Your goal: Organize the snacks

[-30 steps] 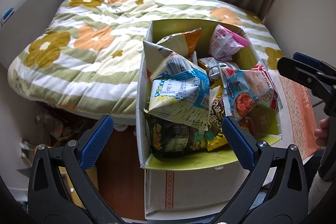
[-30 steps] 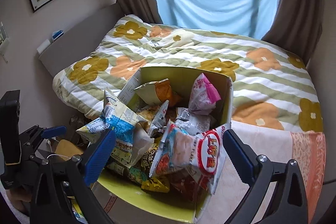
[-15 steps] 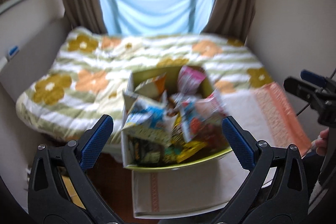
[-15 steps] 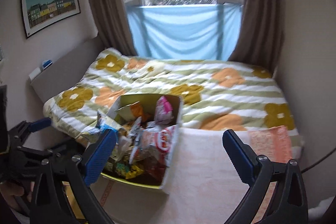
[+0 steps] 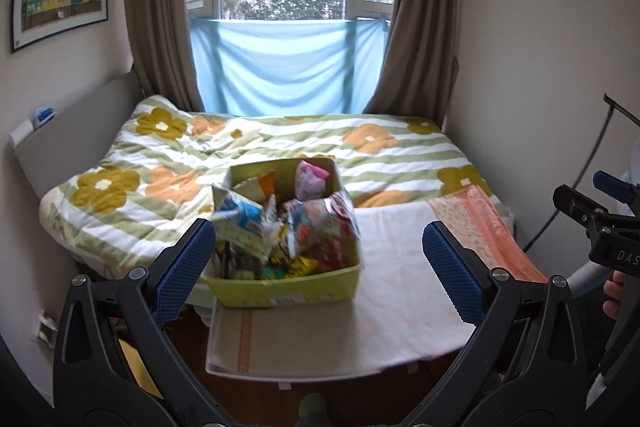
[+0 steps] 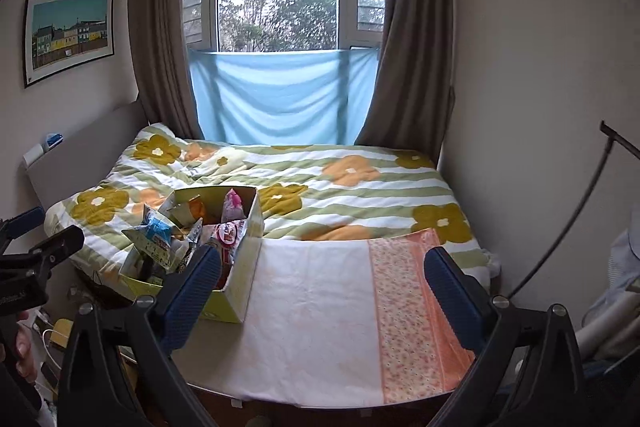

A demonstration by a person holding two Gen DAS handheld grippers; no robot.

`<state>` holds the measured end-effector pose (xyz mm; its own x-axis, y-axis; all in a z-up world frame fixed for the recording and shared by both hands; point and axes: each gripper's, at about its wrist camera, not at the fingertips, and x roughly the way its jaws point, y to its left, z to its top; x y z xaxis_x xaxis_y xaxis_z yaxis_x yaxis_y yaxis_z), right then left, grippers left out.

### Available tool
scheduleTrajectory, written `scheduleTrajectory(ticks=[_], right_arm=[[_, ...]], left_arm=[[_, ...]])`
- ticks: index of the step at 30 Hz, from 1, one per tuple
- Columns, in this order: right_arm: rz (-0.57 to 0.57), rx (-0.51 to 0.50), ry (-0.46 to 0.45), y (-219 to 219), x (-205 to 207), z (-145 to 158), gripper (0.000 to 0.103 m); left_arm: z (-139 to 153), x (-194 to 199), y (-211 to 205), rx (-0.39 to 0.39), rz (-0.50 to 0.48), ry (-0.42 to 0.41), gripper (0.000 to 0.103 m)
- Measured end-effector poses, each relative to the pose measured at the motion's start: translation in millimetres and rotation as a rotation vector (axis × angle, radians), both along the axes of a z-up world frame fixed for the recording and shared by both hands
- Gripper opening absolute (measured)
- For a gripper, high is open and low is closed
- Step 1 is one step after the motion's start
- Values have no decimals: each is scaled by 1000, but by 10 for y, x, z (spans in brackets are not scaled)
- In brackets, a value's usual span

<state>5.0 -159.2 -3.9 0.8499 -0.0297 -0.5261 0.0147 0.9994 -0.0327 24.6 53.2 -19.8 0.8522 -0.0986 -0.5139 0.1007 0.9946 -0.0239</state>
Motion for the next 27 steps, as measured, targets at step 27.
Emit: scheduleTrajectory(ticks=[27], right_arm=[[-39, 3, -59, -158, -392, 20, 101]], left_arm=[[40, -416, -217, 11, 14, -29, 103]])
